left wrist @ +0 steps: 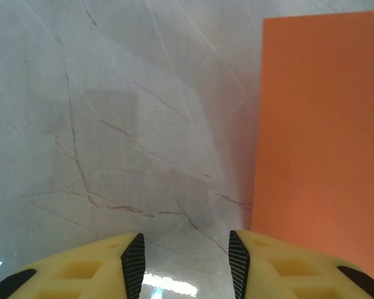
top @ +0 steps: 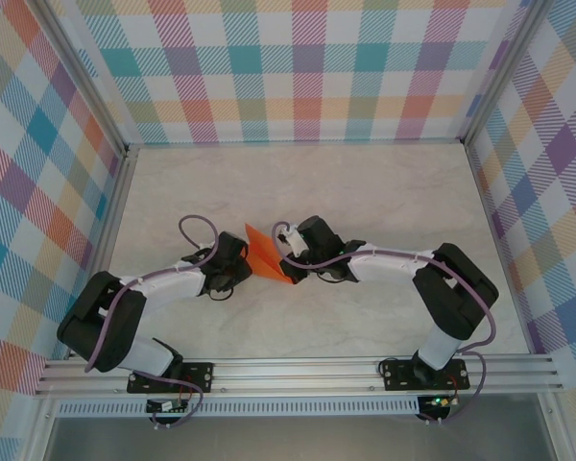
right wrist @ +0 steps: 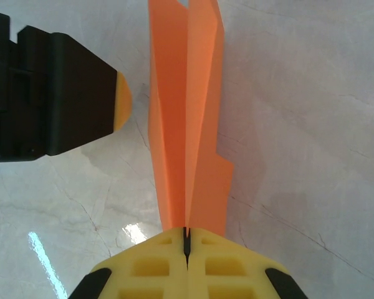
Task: Fold a paper plane with a square sheet of paper (pick it up from the middle)
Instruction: Fold the wing for the fifth time at the center of the table.
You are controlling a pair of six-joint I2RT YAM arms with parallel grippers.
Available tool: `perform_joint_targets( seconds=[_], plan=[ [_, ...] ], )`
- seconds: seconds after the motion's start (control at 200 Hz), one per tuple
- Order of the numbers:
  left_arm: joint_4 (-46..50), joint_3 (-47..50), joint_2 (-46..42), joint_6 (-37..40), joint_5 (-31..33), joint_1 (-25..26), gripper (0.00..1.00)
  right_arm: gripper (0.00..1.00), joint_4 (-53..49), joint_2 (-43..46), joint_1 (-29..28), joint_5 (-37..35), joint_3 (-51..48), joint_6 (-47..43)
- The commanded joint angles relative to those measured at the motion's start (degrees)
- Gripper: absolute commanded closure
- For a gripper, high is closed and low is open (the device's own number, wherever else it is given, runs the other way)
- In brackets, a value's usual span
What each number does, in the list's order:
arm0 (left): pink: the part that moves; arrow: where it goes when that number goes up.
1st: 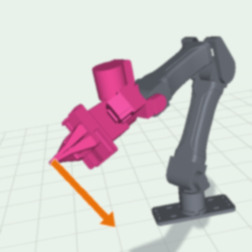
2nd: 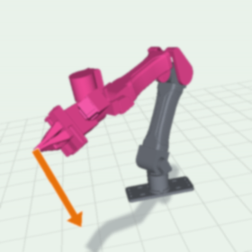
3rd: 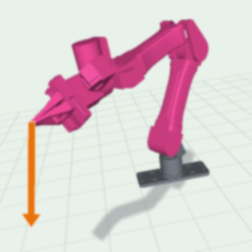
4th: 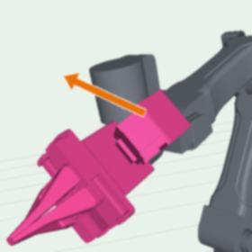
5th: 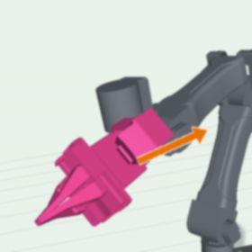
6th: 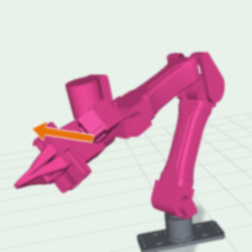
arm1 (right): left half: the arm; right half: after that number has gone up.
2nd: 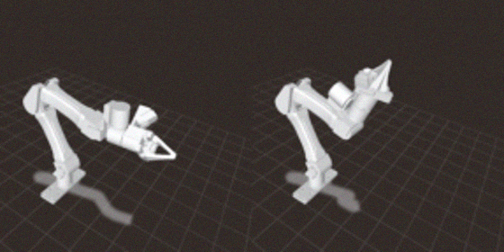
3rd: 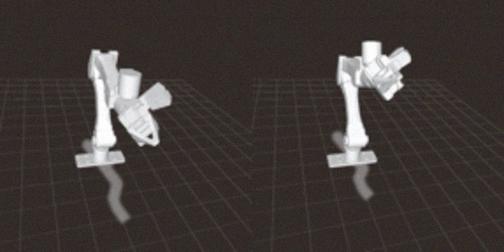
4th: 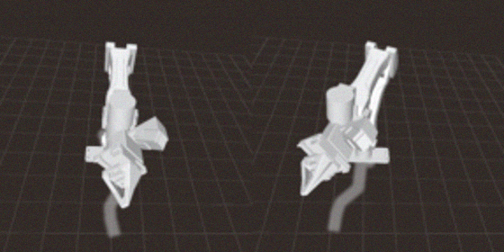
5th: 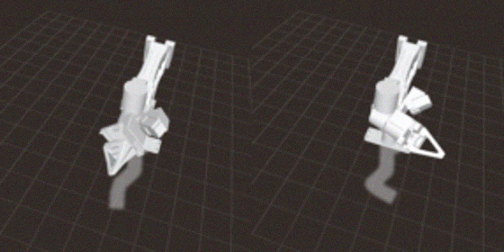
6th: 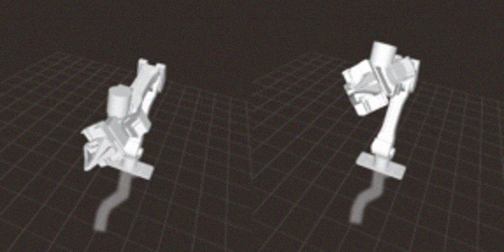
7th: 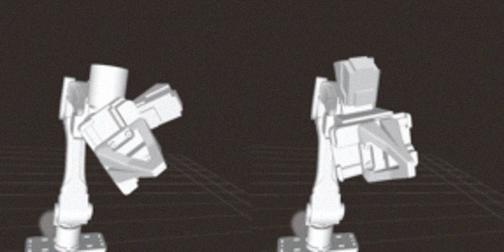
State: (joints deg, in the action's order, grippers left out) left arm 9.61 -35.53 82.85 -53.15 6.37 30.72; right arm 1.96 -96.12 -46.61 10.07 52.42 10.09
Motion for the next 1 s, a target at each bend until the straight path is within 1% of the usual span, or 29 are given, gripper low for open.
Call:
perform_joint_targets(
  seconds=[0.0,0.035,0.08,0.29,0.42,0.665,0.73,0.875,0.995],
  plan=[
    [-7.97,-1.2,4.45,0.62,-6.64,-0.44,0.63,0.97,2.64,1.29,-0.3,1.93,-0.06,1.34],
    [-8.03,-1.53,4.92,0.91,-6.95,-0.49,0.66,0.97,2.93,1.83,-0.24,1.89,-0.27,1.75],
    [-8.55,-1.93,5.4,1.06,-7.43,-0.49,0.67,0.97,3.15,2.49,-0.24,1.8,-0.46,2.16],
    [-14.04,-3.13,7.62,1.2,-12.08,-0.49,0.69,0.98,4.12,4.31,-0.21,3.28,-0.65,3.36],
    [-16.26,-4.35,9.35,1.44,-14.12,-0.51,0.69,0.98,3.88,4.47,-0.24,3.7,-0.59,3.19],
    [-15.38,-7.91,12.6,0.97,-15.93,-0.49,0.64,0.98,3.81,3.49,-0.24,6.09,-0.98,2.87],
    [-13.36,-8.84,12.19,0.9,-15.33,-0.49,0.62,0.98,3.52,4.66,-0.25,3.84,-1.36,3.26],
    [-5.83,-9.46,10.07,0.24,-9.37,-0.52,0.58,0.99,0.22,6.94,0.15,-6.49,-1.34,4.28],
    [-2.83,-7.81,8.75,-0.35,-6.42,-0.49,0.56,0.99,-3.22,7.09,0.46,-13.83,-0.4,2.91]
  ],
)
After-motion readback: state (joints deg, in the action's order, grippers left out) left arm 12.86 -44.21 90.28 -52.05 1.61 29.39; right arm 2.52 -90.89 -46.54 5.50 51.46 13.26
